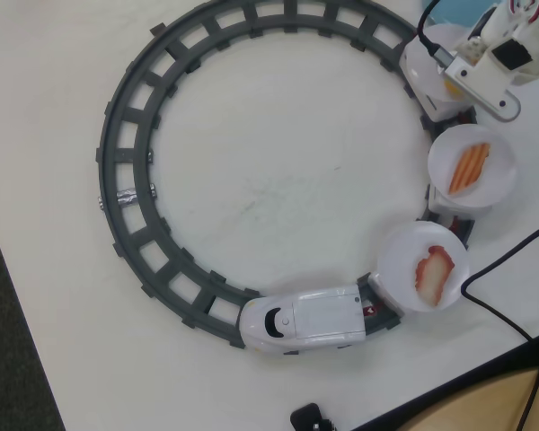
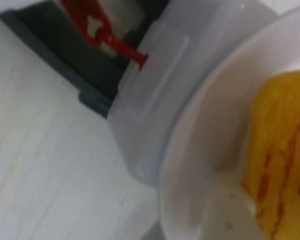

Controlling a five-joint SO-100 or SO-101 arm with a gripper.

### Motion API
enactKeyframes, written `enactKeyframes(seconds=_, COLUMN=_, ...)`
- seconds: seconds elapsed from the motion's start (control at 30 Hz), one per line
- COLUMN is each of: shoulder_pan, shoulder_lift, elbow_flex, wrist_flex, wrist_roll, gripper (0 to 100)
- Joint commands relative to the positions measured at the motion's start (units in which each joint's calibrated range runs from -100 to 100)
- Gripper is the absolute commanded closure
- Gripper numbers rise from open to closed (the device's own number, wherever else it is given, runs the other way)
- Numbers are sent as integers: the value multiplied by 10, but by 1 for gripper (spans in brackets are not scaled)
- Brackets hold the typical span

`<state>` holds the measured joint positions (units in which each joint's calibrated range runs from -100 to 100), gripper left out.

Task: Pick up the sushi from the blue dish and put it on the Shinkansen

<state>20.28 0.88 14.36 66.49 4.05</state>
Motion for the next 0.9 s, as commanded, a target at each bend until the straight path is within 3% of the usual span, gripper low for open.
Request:
enactKeyframes(seconds=0.0, shoulder_pan=5, shoulder_lift=-8, elbow_flex=4, wrist_flex=14, wrist_roll=-2, gripper=86)
enactKeyframes(seconds=0.2, shoulder_pan=1, shoulder_lift=-56, elbow_flex=7, wrist_flex=43, wrist_roll=-1, gripper=67)
enactKeyframes(seconds=0.47, shoulder_pan=7, shoulder_lift=-310, elbow_flex=39, wrist_flex=125, wrist_roll=-2, gripper=65)
enactKeyframes(seconds=0.63, shoulder_pan=58, shoulder_lift=-552, elbow_flex=235, wrist_flex=120, wrist_roll=2, gripper=65)
enactKeyframes(seconds=0.87, shoulder_pan=209, shoulder_lift=-874, elbow_flex=591, wrist_flex=6, wrist_roll=2, gripper=65)
